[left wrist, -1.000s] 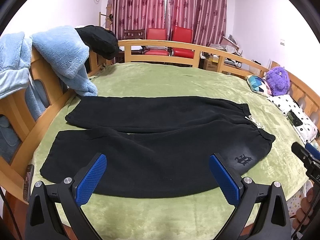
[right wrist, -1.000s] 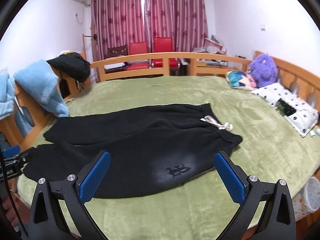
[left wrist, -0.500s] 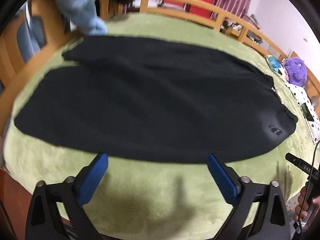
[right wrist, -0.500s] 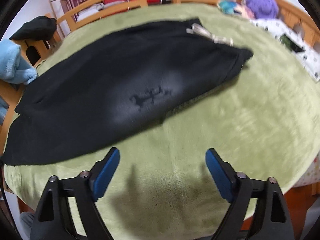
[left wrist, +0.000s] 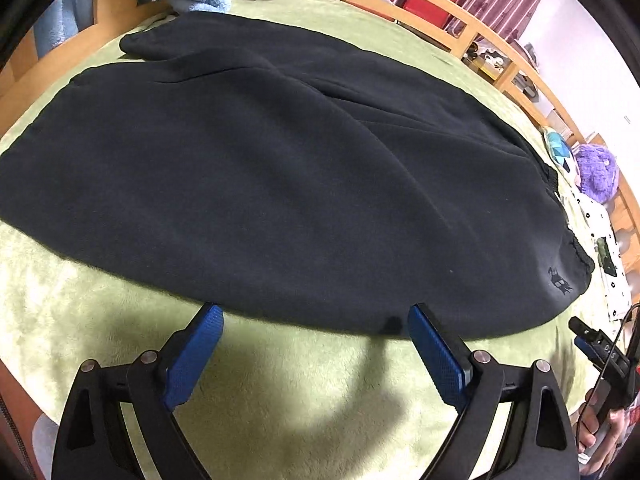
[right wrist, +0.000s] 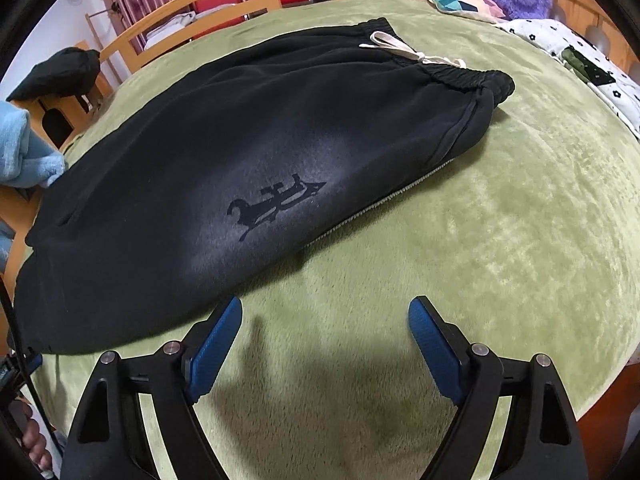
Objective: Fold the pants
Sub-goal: 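Move both grippers down toward the edge of the black sweatpants, then grasp the pants edge with both grippers and flip the pants over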
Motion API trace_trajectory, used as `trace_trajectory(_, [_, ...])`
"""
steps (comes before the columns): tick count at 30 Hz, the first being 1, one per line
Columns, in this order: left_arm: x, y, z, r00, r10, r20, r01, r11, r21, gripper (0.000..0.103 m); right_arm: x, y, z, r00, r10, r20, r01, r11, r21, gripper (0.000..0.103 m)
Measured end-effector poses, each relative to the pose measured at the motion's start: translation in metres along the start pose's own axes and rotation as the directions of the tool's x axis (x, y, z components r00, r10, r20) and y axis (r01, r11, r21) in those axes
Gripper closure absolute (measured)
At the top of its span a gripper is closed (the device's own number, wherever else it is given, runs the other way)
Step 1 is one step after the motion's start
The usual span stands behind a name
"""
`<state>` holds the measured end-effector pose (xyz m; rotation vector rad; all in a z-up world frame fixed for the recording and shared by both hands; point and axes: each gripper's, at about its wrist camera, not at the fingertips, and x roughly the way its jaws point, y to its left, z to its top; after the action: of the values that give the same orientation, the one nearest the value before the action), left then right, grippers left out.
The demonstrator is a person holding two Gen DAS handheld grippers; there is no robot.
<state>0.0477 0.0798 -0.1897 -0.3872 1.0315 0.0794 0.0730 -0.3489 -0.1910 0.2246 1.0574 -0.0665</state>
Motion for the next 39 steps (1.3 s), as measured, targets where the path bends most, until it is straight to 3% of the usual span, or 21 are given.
trace_trajectory(6, [-0.005, 0.011, -0.006, 1.0, 0.014, 0.027, -0.013, 0.998, -0.063, 0.01, 0.006, -0.005, 0.008, 0.998, 0.057, 0.014, -0.058, 0.998, 0.02, 0.018])
trace_trajectory(11, [-0.011, 0.05, 0.0, 0.995, 0.059, 0.076, -0.045, 0.984, -0.17, 0.01, 0.025, -0.011, 0.018, 0.993, 0.118, 0.014, -0.119, 0.991, 0.066, 0.018])
trace_trajectory(14, [-0.002, 0.077, 0.014, 0.996, -0.016, 0.089, 0.039, 0.965, -0.258, 0.01, 0.034, -0.015, 0.029, 0.988, 0.152, 0.028, -0.154, 0.982, 0.106, 0.017])
trace_trajectory(17, [0.009, 0.096, 0.033, 0.989, -0.047, 0.138, 0.093, 0.935, -0.341, 0.012, 0.046, -0.018, 0.043, 0.984, 0.174, 0.042, -0.178, 0.974, 0.141, 0.018])
trace_trajectory(18, [0.011, 0.099, 0.037, 0.989, -0.045, 0.144, 0.095, 0.928, -0.36, 0.033, 0.05, -0.017, 0.049, 0.983, 0.176, 0.049, -0.181, 0.972, 0.147, 0.022])
trace_trajectory(19, [0.015, 0.102, 0.044, 0.989, -0.041, 0.145, 0.092, 0.924, -0.371, 0.048, 0.051, -0.015, 0.054, 0.982, 0.179, 0.054, -0.185, 0.973, 0.141, 0.048])
trace_trajectory(20, [0.017, 0.104, 0.049, 0.99, -0.034, 0.137, 0.082, 0.927, -0.365, 0.08, 0.055, -0.011, 0.059, 0.984, 0.173, 0.035, -0.177, 0.976, 0.125, 0.087])
trace_trajectory(21, [0.016, 0.107, 0.057, 0.991, -0.021, 0.133, 0.067, 0.933, -0.353, 0.093, 0.055, -0.007, 0.065, 0.986, 0.168, 0.021, -0.169, 0.98, 0.105, 0.089])
trace_trajectory(24, [-0.003, 0.104, 0.085, 0.972, -0.108, 0.209, 0.172, 0.932, -0.319, 0.093, 0.033, 0.004, 0.083, 0.979, 0.182, 0.09, -0.189, 0.979, 0.073, 0.092])
trace_trajectory(27, [-0.023, 0.083, 0.133, 0.957, -0.086, 0.277, 0.148, 0.966, -0.213, 0.092, 0.011, 0.028, 0.117, 0.972, 0.183, 0.144, -0.184, 0.983, -0.005, 0.092])
trace_trajectory(33, [-0.037, 0.055, 0.22, 0.919, -0.061, 0.39, 0.119, 0.985, -0.125, 0.093, 0.006, 0.074, 0.208, 0.957, 0.172, 0.234, -0.155, 0.984, -0.092, 0.092])
trace_trajectory(36, [-0.032, 0.037, 0.259, 0.898, -0.048, 0.436, 0.095, 0.992, -0.087, 0.093, 0.009, 0.09, 0.246, 0.939, 0.198, 0.28, -0.176, 0.979, -0.101, 0.093])
trace_trajectory(39, [-0.011, 0.022, 0.294, 0.894, -0.021, 0.447, 0.06, 0.996, -0.072, 0.093, 0.018, 0.108, 0.283, 0.926, 0.203, 0.319, -0.173, 0.978, -0.12, 0.093])
